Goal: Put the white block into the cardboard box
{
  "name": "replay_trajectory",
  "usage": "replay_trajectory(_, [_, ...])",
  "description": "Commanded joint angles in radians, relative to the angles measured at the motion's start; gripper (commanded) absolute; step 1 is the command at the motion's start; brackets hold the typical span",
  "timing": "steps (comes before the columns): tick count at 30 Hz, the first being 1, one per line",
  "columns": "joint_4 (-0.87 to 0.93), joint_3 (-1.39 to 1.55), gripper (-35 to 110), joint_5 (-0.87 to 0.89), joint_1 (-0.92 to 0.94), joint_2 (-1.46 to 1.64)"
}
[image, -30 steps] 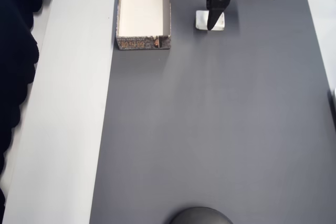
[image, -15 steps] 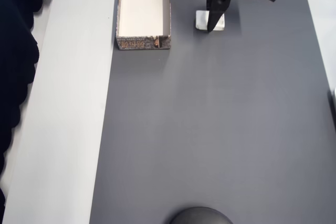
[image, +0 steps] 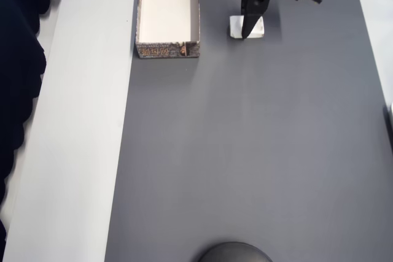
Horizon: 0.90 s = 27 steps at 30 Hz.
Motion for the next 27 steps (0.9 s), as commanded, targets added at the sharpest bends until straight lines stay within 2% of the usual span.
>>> replay_trajectory(1, [-0.009,-0.005,13,0.014,-0.011,0.009])
replay_trajectory(7, [-0.008,0.003,-2,0.008,-0.008,0.012])
replay_trajectory(18, [0.003,0.005,-2,0.026,-0.006,0.035])
replay_trajectory(27, [0.150,-0.092,-2,-0.034,0.025,0.110])
